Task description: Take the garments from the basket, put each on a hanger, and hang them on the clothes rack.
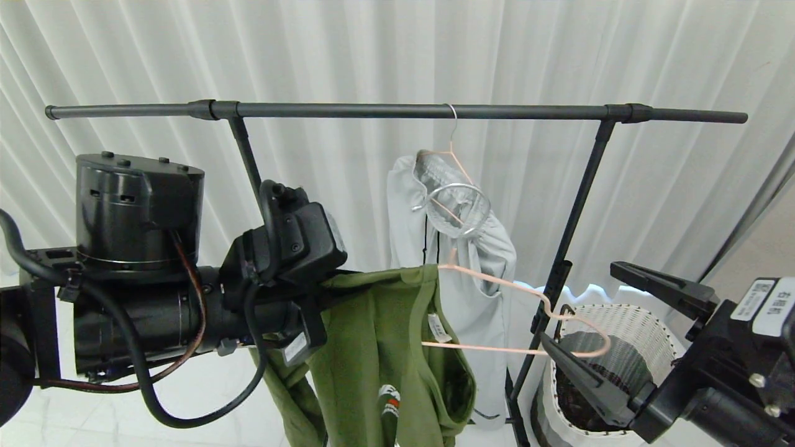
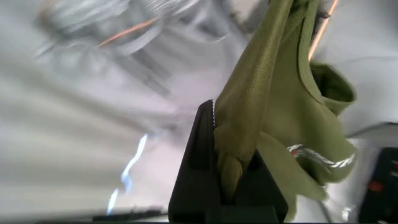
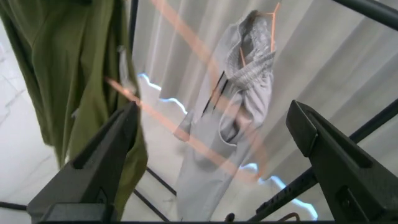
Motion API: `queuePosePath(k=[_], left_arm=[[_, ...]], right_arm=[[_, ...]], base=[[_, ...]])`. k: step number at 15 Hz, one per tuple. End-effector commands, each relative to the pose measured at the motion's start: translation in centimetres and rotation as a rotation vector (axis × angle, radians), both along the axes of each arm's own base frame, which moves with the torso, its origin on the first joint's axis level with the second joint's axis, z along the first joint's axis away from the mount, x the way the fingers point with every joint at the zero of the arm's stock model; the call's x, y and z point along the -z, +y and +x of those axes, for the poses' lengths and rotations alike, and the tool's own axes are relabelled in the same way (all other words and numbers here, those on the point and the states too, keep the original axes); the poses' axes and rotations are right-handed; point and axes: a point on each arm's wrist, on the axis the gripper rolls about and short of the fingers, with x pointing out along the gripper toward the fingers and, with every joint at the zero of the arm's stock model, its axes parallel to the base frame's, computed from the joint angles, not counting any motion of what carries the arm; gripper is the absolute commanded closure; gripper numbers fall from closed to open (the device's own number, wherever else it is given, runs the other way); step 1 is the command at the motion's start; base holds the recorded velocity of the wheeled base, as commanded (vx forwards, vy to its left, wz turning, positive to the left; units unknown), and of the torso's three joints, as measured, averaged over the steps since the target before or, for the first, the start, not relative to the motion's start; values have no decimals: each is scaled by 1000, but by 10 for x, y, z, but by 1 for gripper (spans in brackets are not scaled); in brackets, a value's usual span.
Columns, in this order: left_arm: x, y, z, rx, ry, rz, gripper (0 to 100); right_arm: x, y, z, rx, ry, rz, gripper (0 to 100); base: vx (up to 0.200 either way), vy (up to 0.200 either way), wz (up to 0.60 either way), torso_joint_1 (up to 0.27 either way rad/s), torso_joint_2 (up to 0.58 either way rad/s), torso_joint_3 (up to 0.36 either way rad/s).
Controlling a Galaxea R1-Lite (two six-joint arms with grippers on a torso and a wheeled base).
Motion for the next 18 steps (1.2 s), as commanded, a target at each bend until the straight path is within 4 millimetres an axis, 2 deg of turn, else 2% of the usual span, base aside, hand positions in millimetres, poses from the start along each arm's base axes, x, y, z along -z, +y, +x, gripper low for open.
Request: queuePosePath(k=[1,4,8,14,18], left_arm=[[-2,3,-1,-74,1,-12,100],[-14,0,-16,-159,67,-140,100],[-27,5,-31,-195,61,-224,100],[-41,9,-35,-206,-7,-278,100],[-45,8,-35,-202,-32,-300,100]], right_arm=[[2,2,1,-1,6,-12,0],[9,11,0,-29,32,-37,0],[8,38,3,-80,105,18,0],[22,54,11,-76,234,34,0],[23,75,23,-56,301,106,0]], base=[[0,0,0,0,0,0],[0,0,0,0,0,0],[0,0,0,0,0,0],[0,0,0,0,0,0],[0,0,0,0,0,0]])
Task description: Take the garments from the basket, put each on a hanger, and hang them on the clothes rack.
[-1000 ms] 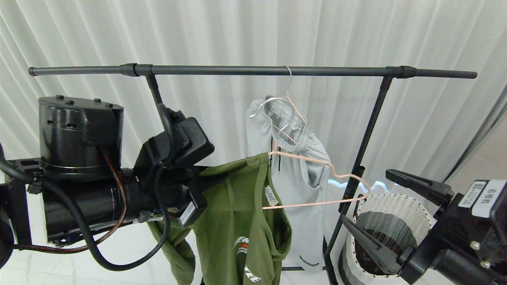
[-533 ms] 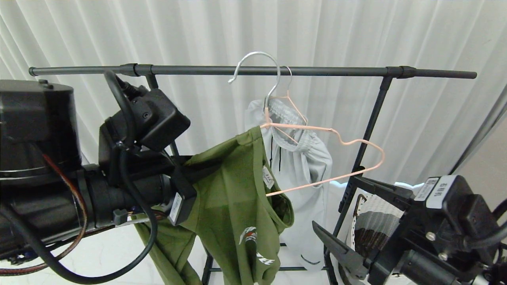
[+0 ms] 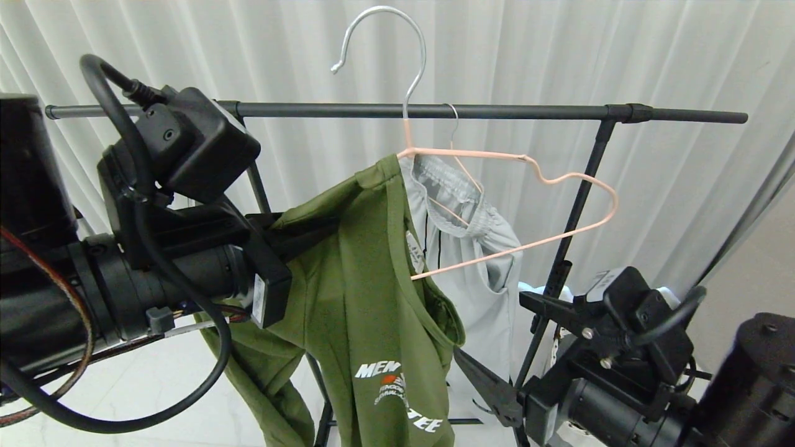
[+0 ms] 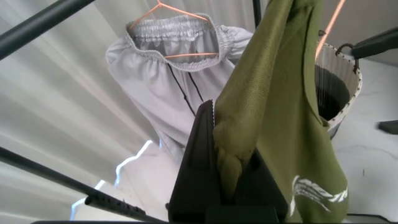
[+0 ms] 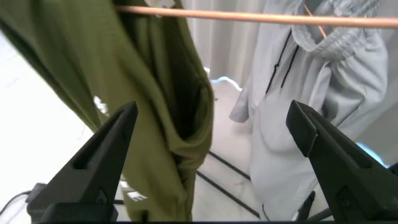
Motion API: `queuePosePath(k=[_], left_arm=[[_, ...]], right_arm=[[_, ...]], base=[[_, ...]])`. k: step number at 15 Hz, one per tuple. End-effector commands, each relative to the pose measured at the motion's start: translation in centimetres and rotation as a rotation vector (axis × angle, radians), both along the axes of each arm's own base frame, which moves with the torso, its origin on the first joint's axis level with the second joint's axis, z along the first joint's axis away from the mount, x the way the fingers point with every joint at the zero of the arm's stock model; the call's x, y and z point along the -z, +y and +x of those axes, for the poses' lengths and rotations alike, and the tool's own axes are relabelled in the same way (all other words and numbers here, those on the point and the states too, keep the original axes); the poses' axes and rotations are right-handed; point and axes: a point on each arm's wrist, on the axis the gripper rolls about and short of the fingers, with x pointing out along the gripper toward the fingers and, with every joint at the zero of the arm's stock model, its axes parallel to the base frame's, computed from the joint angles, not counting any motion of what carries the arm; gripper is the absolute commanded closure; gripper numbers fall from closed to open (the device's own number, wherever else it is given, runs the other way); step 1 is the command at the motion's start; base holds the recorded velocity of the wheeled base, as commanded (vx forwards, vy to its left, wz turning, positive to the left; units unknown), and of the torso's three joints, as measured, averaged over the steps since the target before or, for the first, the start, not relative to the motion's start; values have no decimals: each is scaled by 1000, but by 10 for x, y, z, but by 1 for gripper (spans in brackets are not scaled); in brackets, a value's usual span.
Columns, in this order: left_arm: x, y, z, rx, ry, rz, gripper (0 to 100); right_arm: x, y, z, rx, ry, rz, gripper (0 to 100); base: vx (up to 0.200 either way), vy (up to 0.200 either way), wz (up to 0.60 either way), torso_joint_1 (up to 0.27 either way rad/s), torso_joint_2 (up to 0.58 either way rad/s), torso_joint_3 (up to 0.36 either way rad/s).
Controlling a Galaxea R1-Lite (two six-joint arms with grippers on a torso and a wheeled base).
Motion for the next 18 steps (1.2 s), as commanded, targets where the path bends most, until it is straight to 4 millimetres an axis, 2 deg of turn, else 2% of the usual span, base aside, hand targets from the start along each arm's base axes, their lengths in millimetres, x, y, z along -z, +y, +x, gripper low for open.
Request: queuePosePath(k=[1,8,11,18], left_arm=[[-1,0,0,1,-5,-2,100],[-5,0,0,2,-30,-15,100],[-4,0,0,2,-27,-14,100],[2,-1,1,2,-11,1,100]], right_arm=[[6,12,10,18,28,-1,0],[42,26,35,178,136,-42,0],[41,29,42,195,133,-26,0],[27,21,35,191,108,39,0]], base=[[0,0,0,0,0,0],[0,0,0,0,0,0],[0,0,0,0,0,0],[0,0,0,0,0,0]])
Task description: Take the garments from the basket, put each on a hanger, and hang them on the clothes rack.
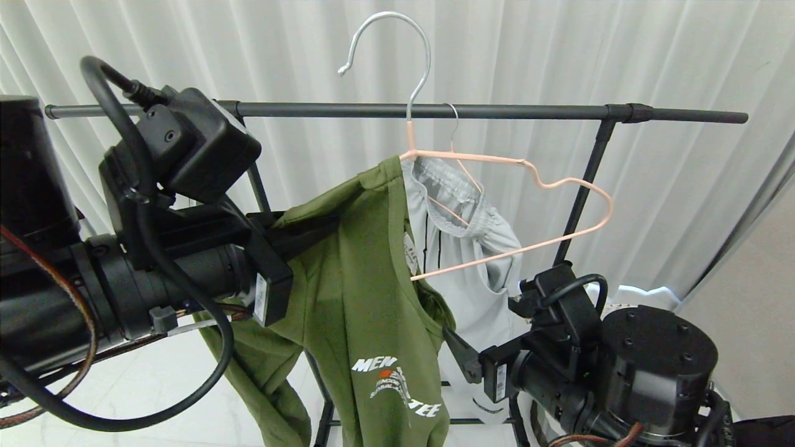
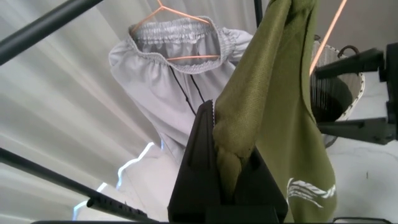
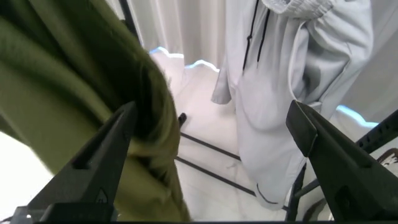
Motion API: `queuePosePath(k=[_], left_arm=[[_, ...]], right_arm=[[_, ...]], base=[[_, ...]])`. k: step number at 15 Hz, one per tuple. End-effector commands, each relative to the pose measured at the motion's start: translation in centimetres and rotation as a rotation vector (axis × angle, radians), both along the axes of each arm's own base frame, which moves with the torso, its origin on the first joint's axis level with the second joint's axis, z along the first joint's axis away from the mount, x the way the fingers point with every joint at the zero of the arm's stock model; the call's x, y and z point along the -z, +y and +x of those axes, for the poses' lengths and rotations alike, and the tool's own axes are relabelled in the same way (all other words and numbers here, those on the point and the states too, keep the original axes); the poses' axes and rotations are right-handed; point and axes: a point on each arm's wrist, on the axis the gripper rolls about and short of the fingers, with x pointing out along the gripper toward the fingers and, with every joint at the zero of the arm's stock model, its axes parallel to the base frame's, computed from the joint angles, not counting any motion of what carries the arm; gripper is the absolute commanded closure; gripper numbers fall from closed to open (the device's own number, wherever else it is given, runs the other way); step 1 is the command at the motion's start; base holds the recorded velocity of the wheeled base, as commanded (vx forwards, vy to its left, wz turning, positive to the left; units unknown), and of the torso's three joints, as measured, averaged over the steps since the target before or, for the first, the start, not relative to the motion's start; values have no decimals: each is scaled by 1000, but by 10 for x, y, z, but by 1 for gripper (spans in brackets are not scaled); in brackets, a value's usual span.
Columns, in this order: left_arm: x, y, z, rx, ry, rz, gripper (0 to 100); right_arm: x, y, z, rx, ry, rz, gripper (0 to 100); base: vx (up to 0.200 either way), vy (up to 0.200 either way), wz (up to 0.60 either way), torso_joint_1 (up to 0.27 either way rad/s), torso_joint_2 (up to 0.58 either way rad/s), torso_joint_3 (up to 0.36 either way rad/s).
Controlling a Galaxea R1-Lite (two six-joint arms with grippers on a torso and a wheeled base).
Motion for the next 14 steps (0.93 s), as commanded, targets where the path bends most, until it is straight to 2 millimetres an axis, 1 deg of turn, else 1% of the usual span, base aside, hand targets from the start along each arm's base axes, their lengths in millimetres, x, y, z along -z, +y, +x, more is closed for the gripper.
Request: queuePosePath(k=[1,4,5,6,8,10,12,14], left_arm=[[1,-1,0,4,3,4,100],[-1,-2,-2,13,-4,-1,100],[-1,-5,-6,34,-5,-5,100],[-2,-6,-8,47,-5,-8,100],[-1,-7,-6,44,-4,-7,100],[-3,-8,-4,36,-27,-20,100],[-1,-5,0,-20,-31,-12,100],[2,-4,2,-44,-24,-2,100]], right_arm=[[-6,-3,-2,-1,-10,17,0],[-6,-2,-1,0,-11,18,0],[-6,1,1,-1,-12,20,0],[-4,4,4,5,-10,16,0],[5,4,5,7,4,-16,0],[12,-1,3,6,10,-57,0],[13,-8,0,11,16,-72,0],[15,-21,0,34,21,-90,0]], base=[[0,0,0,0,0,0],[0,0,0,0,0,0],[0,0,0,0,0,0],[0,0,0,0,0,0],[0,0,0,0,0,0],[0,0,0,0,0,0],[0,0,0,0,0,0],[0,0,0,0,0,0]])
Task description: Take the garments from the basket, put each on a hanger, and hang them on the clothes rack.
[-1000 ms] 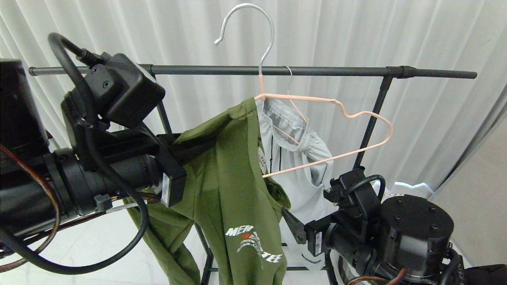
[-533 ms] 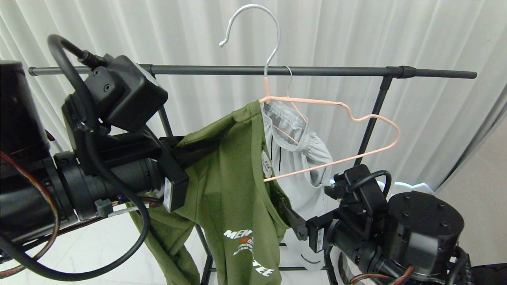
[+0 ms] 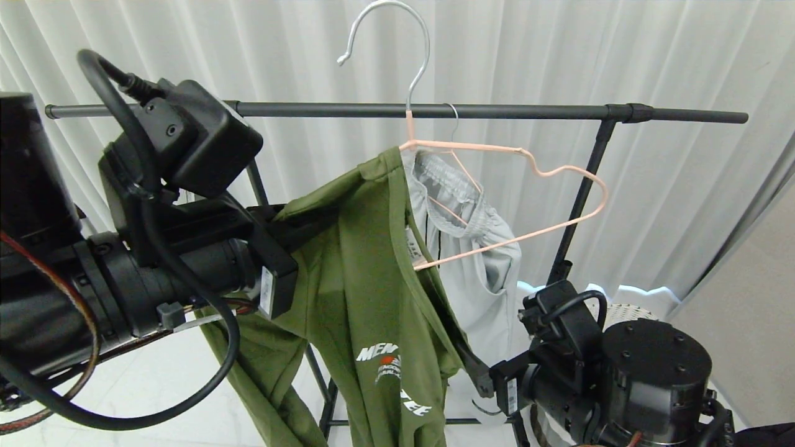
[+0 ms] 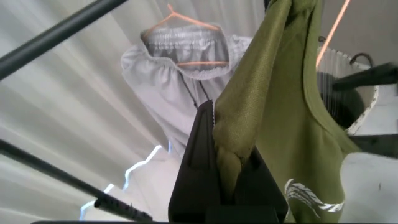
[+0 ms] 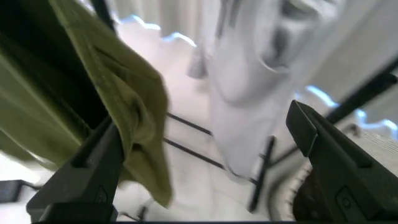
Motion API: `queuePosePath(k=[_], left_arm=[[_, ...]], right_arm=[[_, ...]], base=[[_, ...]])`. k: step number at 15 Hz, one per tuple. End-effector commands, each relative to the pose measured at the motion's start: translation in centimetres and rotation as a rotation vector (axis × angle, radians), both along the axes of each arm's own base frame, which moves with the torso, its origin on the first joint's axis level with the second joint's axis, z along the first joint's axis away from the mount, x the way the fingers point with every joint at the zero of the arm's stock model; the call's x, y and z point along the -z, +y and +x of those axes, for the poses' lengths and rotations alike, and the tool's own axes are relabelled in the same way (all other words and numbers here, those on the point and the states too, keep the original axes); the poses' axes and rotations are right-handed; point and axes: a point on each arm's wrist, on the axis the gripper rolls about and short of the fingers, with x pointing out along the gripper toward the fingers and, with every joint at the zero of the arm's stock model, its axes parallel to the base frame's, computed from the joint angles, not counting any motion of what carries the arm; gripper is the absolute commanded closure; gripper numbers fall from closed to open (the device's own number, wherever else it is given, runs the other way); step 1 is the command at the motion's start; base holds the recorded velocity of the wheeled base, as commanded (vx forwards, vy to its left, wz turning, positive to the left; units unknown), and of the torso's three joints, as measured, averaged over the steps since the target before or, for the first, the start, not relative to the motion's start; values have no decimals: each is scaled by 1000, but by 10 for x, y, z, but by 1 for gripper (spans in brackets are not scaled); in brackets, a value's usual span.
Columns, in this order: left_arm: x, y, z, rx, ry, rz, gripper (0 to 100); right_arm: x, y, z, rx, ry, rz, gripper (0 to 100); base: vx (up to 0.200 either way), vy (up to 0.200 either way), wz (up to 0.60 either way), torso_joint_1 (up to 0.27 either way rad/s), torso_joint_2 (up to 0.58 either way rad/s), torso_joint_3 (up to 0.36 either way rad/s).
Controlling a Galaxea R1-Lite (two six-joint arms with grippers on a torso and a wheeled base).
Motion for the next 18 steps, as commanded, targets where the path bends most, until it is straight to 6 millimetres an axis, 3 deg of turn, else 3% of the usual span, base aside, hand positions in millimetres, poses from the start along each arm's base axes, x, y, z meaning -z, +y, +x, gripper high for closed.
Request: queuePosePath(k=[1,5,10,18], left_arm=[[4,1,2,-13,9,13,100],[16,14,8,-78,-14,119,100],[39,22,1,-78,16,210,100],[64,34,-4,-150,38,344,100]], right_arm=[[1,-17,0,30,-1,-25,0],[1,-54,1,115,-1,-63,0],[-4,-84,21,267,-18,-65,0],[-18,-90,25,293,-65,-25,0]], base=[[0,0,0,0,0,0],[0,0,0,0,0,0],[0,0,0,0,0,0],[0,0,0,0,0,0]])
